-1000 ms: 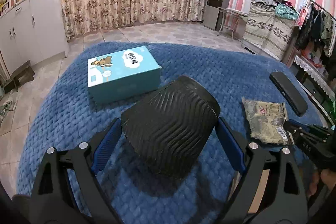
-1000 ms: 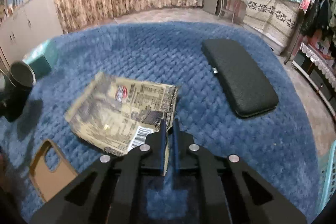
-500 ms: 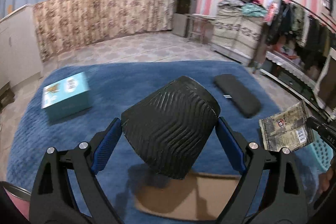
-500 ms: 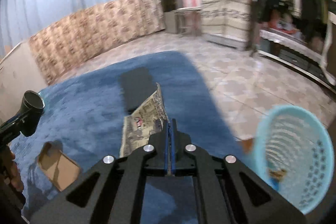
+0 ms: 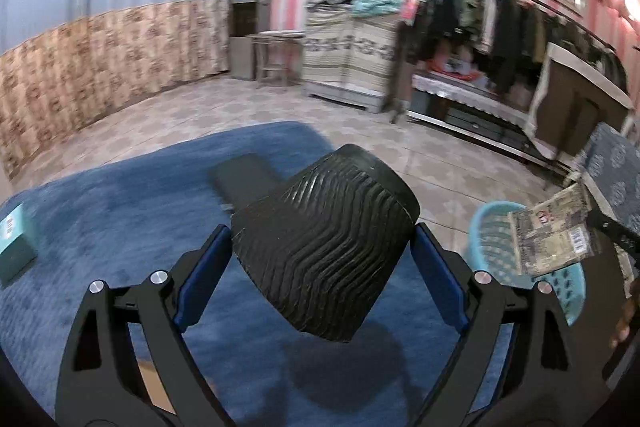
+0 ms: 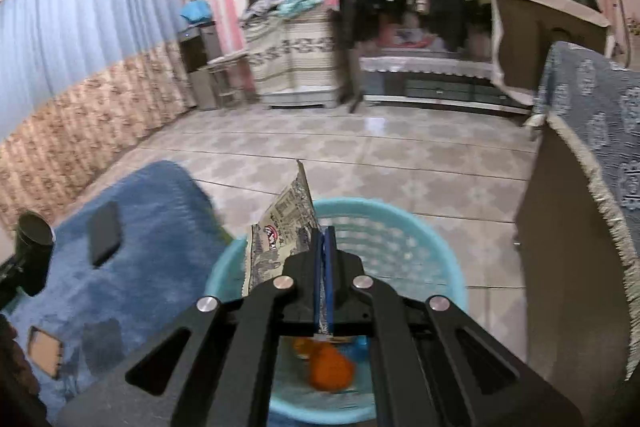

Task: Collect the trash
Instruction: 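Carry the black cup and printed packet over the blue basket, then open the left tool to drop the cup while the right tool releases the packet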

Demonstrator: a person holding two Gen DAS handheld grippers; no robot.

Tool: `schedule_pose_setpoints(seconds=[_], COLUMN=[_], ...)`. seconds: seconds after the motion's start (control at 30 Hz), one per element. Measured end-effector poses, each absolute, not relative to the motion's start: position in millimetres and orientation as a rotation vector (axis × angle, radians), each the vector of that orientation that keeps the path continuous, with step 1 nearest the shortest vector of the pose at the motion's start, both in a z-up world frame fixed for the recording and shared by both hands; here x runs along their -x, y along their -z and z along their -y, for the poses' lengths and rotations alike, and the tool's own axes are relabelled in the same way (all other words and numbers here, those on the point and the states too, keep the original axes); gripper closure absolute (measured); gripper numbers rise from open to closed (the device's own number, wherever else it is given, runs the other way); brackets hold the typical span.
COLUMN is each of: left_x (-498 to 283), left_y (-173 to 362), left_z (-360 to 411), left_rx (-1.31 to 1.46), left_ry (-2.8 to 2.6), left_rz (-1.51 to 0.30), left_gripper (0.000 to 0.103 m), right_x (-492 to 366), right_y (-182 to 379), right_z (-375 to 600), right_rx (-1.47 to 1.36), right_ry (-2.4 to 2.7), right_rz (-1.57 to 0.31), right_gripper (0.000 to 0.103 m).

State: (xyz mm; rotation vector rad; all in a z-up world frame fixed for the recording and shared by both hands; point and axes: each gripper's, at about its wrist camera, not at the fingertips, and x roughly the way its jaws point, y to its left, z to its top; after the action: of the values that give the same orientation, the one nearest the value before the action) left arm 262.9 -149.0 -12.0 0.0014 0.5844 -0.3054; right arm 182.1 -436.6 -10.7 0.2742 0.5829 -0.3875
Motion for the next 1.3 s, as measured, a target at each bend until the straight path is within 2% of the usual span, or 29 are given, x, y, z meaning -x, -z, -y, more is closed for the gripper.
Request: schedule_pose_setpoints(seconds=[0.33, 0.73, 0.8, 0.9, 1.3], left_x=[-257.7, -264.8, -262.8, -260.6, -278.8], left_y=[37.9, 43.2, 43.7, 42.9, 34.7], left_z=[279.9, 363.4, 370.4, 376.2, 327.1], left_rx=[-0.095, -0.181, -0.197, -0.222, -0.152], left_ry=[0.49, 0.609, 0.619, 0.611, 0.504], left_rz=[-0.596, -0.596, -0.591, -0.579, -0.592], left_gripper=[0.016, 0.015, 0.014, 0.006, 0.006], right_x=[-172.0, -164.7, -165.6, -167.9, -175.4], right_y=[30.0, 44.0, 46.4, 48.7, 52.1], right_z=[492.1, 525.8, 528.6, 531.4, 522.0], right_rx=[-0.286, -0.386, -0.396, -0.399, -0.365], right_ry=[0.49, 0.497, 0.496, 0.497, 0.506], right_rz=[-0.63, -0.626, -0.628, -0.634, -0.66], right_gripper=[0.101, 0.101, 0.101, 0.101, 0.101])
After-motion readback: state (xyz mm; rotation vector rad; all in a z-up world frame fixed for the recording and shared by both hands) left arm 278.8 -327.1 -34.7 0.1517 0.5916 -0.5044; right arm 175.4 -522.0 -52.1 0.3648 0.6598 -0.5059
